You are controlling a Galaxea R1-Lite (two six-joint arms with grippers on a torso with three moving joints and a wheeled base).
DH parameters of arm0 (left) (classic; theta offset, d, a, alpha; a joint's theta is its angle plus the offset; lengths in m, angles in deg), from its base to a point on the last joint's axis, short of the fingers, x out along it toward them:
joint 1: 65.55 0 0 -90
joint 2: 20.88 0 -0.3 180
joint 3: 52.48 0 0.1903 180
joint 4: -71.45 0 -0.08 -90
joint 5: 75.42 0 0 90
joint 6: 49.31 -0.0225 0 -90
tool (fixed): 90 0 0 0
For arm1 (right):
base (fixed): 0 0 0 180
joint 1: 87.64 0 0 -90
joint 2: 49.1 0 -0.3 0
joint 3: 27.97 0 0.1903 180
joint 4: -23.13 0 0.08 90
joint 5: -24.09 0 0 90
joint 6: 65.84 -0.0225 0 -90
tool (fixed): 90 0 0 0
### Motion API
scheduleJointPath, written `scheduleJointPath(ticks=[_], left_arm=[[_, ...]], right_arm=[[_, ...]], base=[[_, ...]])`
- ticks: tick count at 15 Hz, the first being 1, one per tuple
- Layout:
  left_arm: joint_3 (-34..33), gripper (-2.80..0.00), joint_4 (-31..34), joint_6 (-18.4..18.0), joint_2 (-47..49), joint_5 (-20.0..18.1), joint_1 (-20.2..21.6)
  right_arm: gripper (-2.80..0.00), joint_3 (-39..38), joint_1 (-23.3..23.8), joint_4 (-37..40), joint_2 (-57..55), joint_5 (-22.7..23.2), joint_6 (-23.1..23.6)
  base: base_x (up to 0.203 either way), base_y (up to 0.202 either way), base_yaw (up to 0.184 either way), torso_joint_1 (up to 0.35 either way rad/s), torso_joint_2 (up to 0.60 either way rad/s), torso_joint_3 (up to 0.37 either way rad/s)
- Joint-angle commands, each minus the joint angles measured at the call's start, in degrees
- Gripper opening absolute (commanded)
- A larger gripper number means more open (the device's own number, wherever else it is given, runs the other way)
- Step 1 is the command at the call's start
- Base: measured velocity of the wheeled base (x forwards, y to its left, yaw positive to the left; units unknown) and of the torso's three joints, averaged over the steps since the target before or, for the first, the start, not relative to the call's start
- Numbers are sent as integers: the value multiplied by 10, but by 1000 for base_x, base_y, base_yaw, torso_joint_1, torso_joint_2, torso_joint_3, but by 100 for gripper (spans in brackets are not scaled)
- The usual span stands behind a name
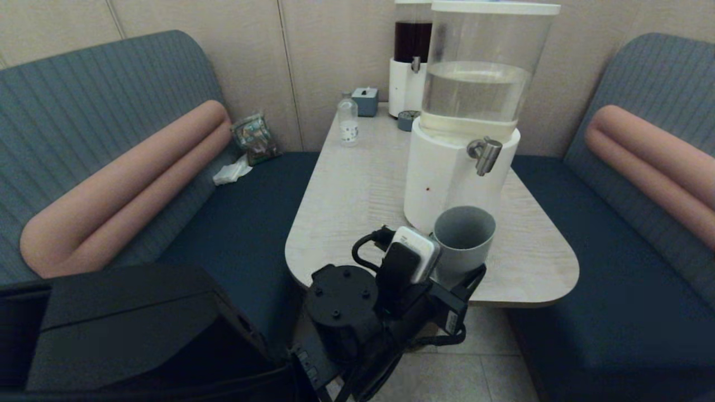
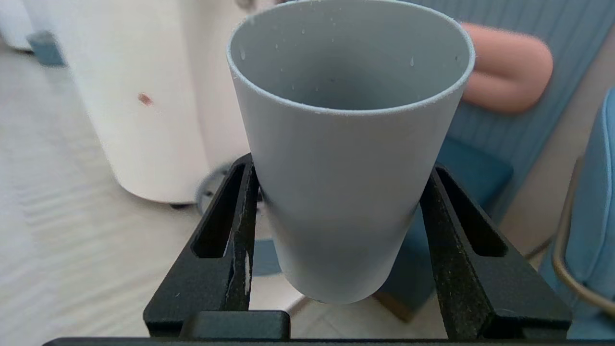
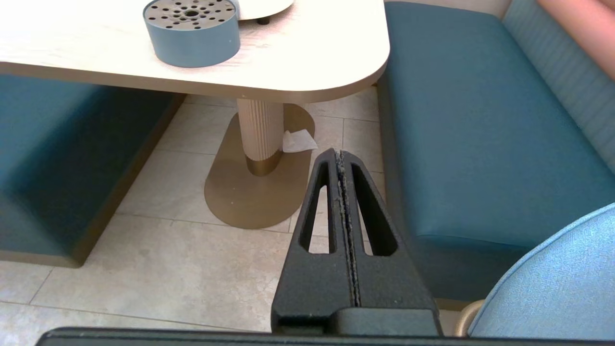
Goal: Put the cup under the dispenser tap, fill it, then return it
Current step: Place it under the water dispenser
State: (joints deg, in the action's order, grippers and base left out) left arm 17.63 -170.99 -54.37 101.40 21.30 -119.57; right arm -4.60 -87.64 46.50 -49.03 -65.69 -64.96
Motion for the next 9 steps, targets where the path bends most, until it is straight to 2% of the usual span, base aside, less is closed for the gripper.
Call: scheduleJointPath(ticks=[1, 9], left_arm=[[16, -280, -3, 0, 27, 1, -7], [84, -280, 46, -5, 72, 1, -14]], right_arm=[[-280, 0, 0, 0, -1, 0, 0], [-280, 0, 0, 0, -1, 0, 0]], base=[[0, 0, 0, 0, 0, 0], [0, 0, 0, 0, 0, 0]])
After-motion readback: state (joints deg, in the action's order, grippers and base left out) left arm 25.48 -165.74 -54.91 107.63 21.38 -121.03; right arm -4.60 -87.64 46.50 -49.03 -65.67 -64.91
